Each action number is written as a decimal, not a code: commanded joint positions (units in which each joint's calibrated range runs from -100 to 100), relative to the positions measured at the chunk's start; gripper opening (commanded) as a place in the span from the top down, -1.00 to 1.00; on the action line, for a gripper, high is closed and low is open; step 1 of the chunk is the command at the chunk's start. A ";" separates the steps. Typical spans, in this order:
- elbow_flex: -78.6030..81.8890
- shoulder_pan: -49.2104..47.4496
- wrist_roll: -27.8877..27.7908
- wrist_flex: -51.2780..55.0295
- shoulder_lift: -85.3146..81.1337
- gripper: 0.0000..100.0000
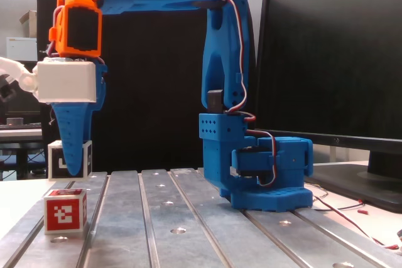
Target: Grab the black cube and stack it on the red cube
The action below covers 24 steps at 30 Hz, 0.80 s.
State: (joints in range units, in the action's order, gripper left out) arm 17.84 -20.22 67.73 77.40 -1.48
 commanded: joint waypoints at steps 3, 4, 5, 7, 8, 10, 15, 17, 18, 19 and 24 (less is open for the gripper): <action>-3.14 0.25 0.19 -0.48 0.48 0.62; -3.14 0.25 0.19 -0.57 0.48 0.63; -3.14 0.25 0.19 -1.00 0.56 0.63; -2.51 0.25 0.19 -2.02 0.56 0.63; -2.33 0.25 0.19 -2.53 0.56 0.63; -2.15 0.25 0.24 -2.79 0.56 0.63; -1.79 0.33 0.24 -2.88 0.64 0.63; -0.88 0.33 0.24 -3.39 0.64 0.63; -0.43 0.33 0.24 -3.65 0.64 0.63; -0.16 0.33 0.24 -3.65 0.64 0.63; 0.11 0.33 0.24 -3.65 0.64 0.63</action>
State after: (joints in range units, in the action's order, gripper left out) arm 18.03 -20.15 67.73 74.04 -0.72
